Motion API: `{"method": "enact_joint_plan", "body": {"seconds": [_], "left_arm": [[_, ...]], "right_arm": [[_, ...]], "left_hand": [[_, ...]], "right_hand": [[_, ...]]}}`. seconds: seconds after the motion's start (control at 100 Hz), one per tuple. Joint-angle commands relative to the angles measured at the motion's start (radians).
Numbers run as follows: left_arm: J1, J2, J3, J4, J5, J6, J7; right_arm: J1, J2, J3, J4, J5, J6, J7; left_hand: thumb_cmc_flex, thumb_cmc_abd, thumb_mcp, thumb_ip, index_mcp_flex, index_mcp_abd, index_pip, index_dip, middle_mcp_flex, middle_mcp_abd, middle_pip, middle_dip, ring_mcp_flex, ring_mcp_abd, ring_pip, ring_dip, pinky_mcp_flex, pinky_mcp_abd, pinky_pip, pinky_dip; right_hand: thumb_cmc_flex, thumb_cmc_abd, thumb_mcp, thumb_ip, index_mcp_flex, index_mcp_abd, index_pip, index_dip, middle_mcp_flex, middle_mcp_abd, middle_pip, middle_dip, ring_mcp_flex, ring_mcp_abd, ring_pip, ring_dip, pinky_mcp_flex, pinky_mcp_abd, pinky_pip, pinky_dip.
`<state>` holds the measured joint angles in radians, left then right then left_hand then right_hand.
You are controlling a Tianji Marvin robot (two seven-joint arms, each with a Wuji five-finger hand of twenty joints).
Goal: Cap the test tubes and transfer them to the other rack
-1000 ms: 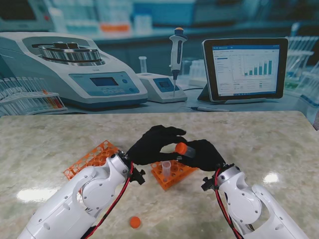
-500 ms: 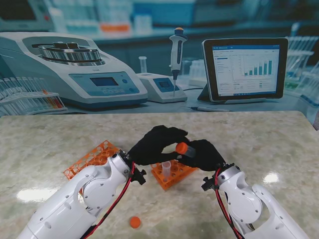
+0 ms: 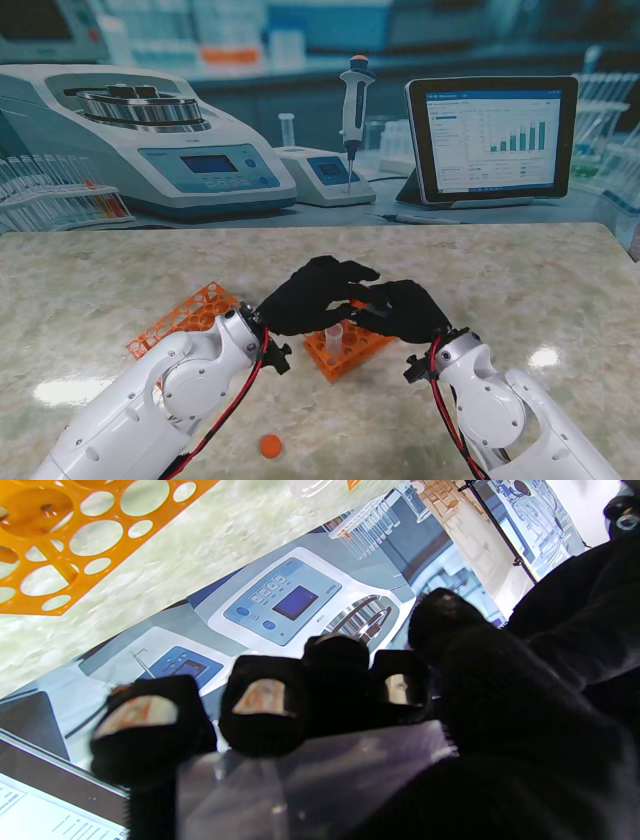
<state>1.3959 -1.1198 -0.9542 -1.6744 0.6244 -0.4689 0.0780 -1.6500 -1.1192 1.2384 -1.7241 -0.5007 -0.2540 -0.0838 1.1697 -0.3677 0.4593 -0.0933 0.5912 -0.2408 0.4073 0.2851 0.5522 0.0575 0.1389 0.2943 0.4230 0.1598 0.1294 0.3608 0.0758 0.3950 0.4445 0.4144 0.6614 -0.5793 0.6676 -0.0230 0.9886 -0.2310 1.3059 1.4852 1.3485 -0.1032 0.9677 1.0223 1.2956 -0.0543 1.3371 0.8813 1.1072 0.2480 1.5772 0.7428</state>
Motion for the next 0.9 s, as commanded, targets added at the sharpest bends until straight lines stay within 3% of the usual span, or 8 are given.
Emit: {"method": "enact_joint_plan", "body": {"seconds": [0.0,0.18,0.21,0.28,0.45,0.63,0.89], "left_arm": [[0.004,0.008,-0.010,-0.013,0.001,-0.001,-0.020],[0.019,0.014,-0.025,-0.033,-0.007,-0.011,-0.044],[0.021,0.015,-0.027,-0.035,-0.007,-0.014,-0.045],[0.026,0.016,-0.031,-0.040,-0.012,-0.019,-0.052],[0.037,0.018,-0.038,-0.048,-0.029,-0.031,-0.061],[0.043,0.013,-0.042,-0.052,-0.049,-0.036,-0.051],[0.044,0.004,-0.038,-0.053,-0.069,-0.029,-0.027]], "right_arm": [[-0.007,-0.004,-0.006,-0.010,0.000,-0.001,0.005],[-0.009,-0.004,-0.005,-0.012,0.000,0.002,0.004],[-0.010,-0.004,-0.004,-0.013,0.000,0.003,0.004],[-0.011,-0.004,-0.003,-0.014,0.000,0.003,0.004],[-0.011,-0.004,-0.002,-0.015,0.001,0.002,0.006],[-0.010,-0.004,-0.002,-0.015,0.002,0.003,0.006],[-0.010,-0.004,-0.003,-0.015,0.001,0.004,0.006]], "left_hand": [[0.105,0.047,0.099,0.046,0.007,-0.024,0.023,0.005,-0.008,-0.037,-0.013,-0.044,-0.020,-0.010,-0.017,-0.015,-0.019,-0.014,0.013,-0.037],[0.035,0.057,0.047,0.049,-0.016,-0.020,0.008,-0.001,-0.021,-0.034,-0.019,-0.048,-0.033,-0.002,-0.023,-0.020,-0.028,-0.015,0.003,-0.040],[0.041,0.067,-0.006,0.070,-0.013,-0.020,-0.001,-0.008,-0.020,-0.033,-0.020,-0.050,-0.035,-0.002,-0.023,-0.022,-0.027,-0.015,-0.004,-0.037],[0.013,0.071,-0.072,0.074,-0.018,-0.009,-0.017,-0.017,-0.028,-0.030,-0.024,-0.051,-0.042,-0.001,-0.025,-0.024,-0.032,-0.016,-0.013,-0.035],[-0.080,0.079,-0.148,0.066,-0.023,0.013,-0.035,-0.026,-0.036,-0.024,-0.031,-0.052,-0.050,0.007,-0.029,-0.025,-0.040,-0.016,-0.022,-0.033],[-0.103,0.117,-0.239,0.075,-0.014,0.040,-0.061,-0.040,-0.041,-0.020,-0.036,-0.050,-0.057,0.007,-0.032,-0.026,-0.044,-0.019,-0.040,-0.028],[-0.178,0.225,-0.376,0.078,-0.019,0.225,-0.167,-0.095,-0.065,0.001,-0.039,-0.042,-0.064,0.000,-0.030,-0.021,-0.043,-0.026,-0.053,-0.018]], "right_hand": [[0.031,0.044,0.010,0.013,0.020,-0.037,0.045,0.028,0.024,0.021,0.031,0.007,0.025,-0.062,0.064,0.025,0.020,-0.030,0.077,0.007],[0.031,0.042,0.010,0.013,0.020,-0.037,0.045,0.028,0.024,0.021,0.031,0.007,0.025,-0.062,0.064,0.025,0.020,-0.030,0.077,0.007],[0.031,0.042,0.010,0.013,0.020,-0.037,0.045,0.028,0.024,0.021,0.031,0.007,0.025,-0.062,0.064,0.025,0.020,-0.030,0.077,0.007],[0.031,0.043,0.011,0.013,0.020,-0.037,0.045,0.028,0.024,0.021,0.031,0.007,0.025,-0.062,0.064,0.025,0.020,-0.030,0.077,0.007],[0.032,0.042,0.010,0.013,0.020,-0.037,0.045,0.028,0.024,0.021,0.031,0.007,0.025,-0.062,0.064,0.025,0.020,-0.029,0.077,0.007],[0.031,0.042,0.009,0.013,0.020,-0.038,0.045,0.028,0.024,0.022,0.031,0.007,0.025,-0.062,0.064,0.025,0.020,-0.029,0.077,0.007],[0.032,0.042,0.009,0.013,0.020,-0.038,0.044,0.028,0.024,0.021,0.031,0.007,0.025,-0.062,0.064,0.025,0.020,-0.029,0.077,0.007]]}}
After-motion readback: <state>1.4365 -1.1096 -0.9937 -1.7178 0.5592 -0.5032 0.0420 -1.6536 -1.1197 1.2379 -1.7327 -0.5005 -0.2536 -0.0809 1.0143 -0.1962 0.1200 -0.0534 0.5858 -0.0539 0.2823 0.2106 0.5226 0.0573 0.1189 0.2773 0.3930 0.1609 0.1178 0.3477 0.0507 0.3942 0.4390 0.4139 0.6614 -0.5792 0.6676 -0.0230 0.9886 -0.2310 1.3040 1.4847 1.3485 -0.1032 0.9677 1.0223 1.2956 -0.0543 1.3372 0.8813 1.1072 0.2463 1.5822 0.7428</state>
